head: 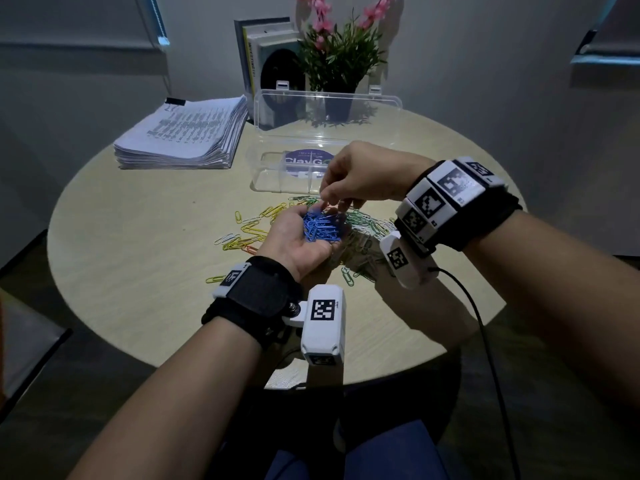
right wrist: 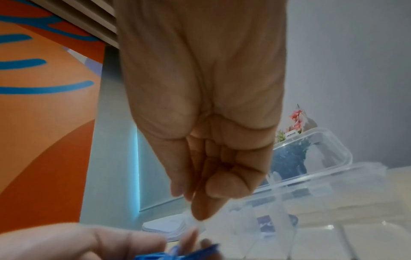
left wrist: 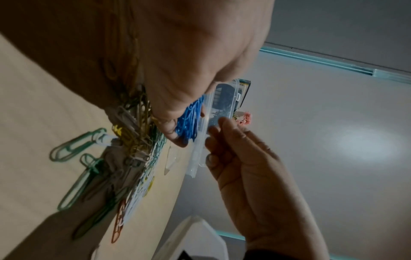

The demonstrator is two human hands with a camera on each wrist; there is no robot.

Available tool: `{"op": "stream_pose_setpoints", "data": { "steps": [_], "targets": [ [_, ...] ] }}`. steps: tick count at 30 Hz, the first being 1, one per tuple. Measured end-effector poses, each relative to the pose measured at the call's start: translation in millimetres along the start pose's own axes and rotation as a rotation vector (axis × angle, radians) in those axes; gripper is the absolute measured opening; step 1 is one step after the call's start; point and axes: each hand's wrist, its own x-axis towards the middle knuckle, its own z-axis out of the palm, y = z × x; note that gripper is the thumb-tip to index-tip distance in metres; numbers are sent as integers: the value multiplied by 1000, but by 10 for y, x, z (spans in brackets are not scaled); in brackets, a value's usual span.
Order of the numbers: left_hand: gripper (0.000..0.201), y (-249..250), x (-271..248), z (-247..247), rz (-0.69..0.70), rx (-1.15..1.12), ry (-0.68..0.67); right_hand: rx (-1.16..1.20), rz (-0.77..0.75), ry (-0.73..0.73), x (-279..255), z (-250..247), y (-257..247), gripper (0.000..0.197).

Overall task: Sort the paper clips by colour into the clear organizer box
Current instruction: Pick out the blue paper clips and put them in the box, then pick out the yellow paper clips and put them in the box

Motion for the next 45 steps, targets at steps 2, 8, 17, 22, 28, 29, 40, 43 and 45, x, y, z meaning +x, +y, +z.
{"op": "stream_pose_setpoints", "data": {
  "steps": [2, 8, 17, 22, 28, 29, 40, 43, 45],
  "targets": [
    [33, 18, 16, 17, 10, -8, -16, -70, 29, 78, 19, -50, 36, 12],
    [31, 263, 39, -64, 62, -114, -18, -426, 101, 355, 169, -35, 269, 24],
    [19, 934, 208, -2, 176, -33, 24, -544, 113, 313, 454, 98, 268, 28],
    [19, 1296, 393, 7, 272, -11, 50, -505, 105, 351, 449, 44, 341, 33],
    [17, 1465, 719, 133, 381, 214, 163, -489, 131, 336, 449, 23, 363, 35],
    [18, 1453, 758, 161, 399, 279, 182, -486, 136, 334, 452, 23, 365, 35],
    [20, 1438, 796, 320, 442, 994, 278, -441, 138, 365, 446, 21, 409, 33],
    [18, 1466, 750, 319, 348, 1049, 250, -443, 140, 365, 474, 25, 436, 33],
    [20, 1451, 711, 322, 293, 1080, 249, -456, 139, 362, 488, 25, 453, 33]
  ]
}}
